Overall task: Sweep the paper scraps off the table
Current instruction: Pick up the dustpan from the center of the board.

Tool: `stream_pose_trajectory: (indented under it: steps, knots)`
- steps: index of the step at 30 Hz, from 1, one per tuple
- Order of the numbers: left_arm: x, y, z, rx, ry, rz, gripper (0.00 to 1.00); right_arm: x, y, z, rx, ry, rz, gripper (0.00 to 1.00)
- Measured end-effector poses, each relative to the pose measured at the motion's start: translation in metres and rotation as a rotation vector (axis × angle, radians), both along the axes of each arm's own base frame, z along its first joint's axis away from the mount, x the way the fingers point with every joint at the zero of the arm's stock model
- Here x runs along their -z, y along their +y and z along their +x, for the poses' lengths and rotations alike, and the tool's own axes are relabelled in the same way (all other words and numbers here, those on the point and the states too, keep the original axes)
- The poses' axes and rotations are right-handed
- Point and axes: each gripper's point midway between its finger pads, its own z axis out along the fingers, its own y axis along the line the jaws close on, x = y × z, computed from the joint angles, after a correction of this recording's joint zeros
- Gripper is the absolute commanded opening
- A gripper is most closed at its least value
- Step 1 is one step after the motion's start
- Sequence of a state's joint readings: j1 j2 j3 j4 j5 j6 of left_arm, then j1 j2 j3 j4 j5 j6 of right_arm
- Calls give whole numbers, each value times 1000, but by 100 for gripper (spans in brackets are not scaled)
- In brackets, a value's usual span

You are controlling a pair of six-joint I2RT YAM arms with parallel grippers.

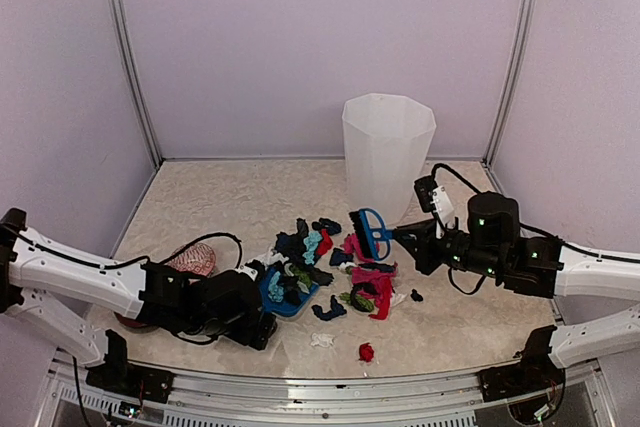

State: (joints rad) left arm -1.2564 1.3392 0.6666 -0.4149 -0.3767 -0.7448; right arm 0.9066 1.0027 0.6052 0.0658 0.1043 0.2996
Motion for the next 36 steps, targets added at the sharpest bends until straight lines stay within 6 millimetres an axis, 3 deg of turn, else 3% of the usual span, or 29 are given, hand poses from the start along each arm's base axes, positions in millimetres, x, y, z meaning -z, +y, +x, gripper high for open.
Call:
stream_pose_trajectory:
  steps: [10,24,36]
  knots:
    - [-7,10,11,-90,-133,-141,99,-3,1,1,-1,-7,12,0]
    - [20,7,18,-90,-209,-115,97,-3,3,-1,-10,5,21,0]
    - [37,-5,17,-58,-233,-54,81,3,5,-1,-13,20,14,0]
